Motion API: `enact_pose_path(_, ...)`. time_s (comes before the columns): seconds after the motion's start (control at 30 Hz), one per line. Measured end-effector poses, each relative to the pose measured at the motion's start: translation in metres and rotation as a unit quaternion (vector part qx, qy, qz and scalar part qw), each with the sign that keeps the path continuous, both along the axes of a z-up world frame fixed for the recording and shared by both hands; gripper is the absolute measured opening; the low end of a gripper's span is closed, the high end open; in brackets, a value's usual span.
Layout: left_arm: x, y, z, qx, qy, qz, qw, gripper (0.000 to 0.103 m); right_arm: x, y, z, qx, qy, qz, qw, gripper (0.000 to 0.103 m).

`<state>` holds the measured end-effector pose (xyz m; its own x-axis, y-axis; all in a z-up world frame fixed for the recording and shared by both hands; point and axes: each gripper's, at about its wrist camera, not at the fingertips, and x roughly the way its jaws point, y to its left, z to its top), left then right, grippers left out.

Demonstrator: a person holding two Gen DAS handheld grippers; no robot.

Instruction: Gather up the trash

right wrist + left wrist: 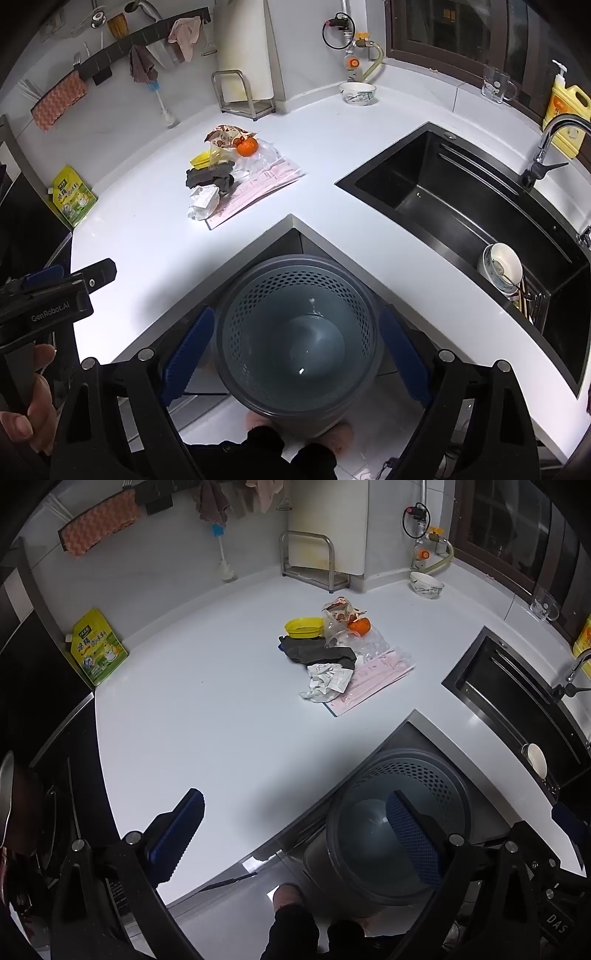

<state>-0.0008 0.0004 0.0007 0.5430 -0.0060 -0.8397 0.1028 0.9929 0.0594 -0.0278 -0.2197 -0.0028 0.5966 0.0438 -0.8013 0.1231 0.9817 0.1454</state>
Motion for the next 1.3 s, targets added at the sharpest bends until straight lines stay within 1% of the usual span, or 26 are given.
enact_pose_path(0.1, -0.002, -0.001, 0.002, -0.003, -0.002, -0.002, 1.0000, 0.097, 0.000, 0.000, 0.000, 0.002, -0.002, 0.001, 1.000, 0.086)
enact_pose_path(0.13, 0.004, 0.005, 0.001, -0.007, 0.010, 0.001, 0.9999, 0.097, 0.001, 0.001, 0.000, 0.002, -0.001, 0.001, 1.000, 0.086)
enact_pose_path(0.53, 0.011, 0.014, 0.002, -0.006, 0.006, 0.005, 1.0000, 0.097, 0.002, 0.002, 0.001, 0.000, -0.003, 0.001, 1.000, 0.086)
enact_pose_path(0.57, 0.005, 0.007, 0.005, -0.001, 0.003, 0.005, 1.0000, 0.097, 0.003, 0.002, 0.001, 0.001, -0.003, 0.001, 1.000, 0.086)
enact_pose_path(0.63, 0.005, 0.008, 0.005, -0.001, 0.001, 0.005, 1.0000, 0.097, 0.003, 0.002, 0.002, 0.001, -0.003, 0.001, 1.000, 0.086)
enact_pose_path(0.73, 0.005, 0.008, 0.007, 0.000, 0.001, 0.006, 1.0000, 0.097, 0.001, 0.001, -0.005, 0.001, -0.003, 0.001, 1.000, 0.086)
enact_pose_path(0.77, 0.005, 0.009, 0.007, 0.000, 0.001, 0.007, 1.0000, 0.097, 0.001, 0.000, 0.003, 0.001, -0.003, 0.001, 1.000, 0.086)
enact_pose_path(1.3, 0.007, 0.010, 0.008, -0.001, -0.003, 0.008, 1.0000, 0.097, 0.002, 0.002, 0.002, 0.003, -0.005, 0.000, 1.000, 0.086)
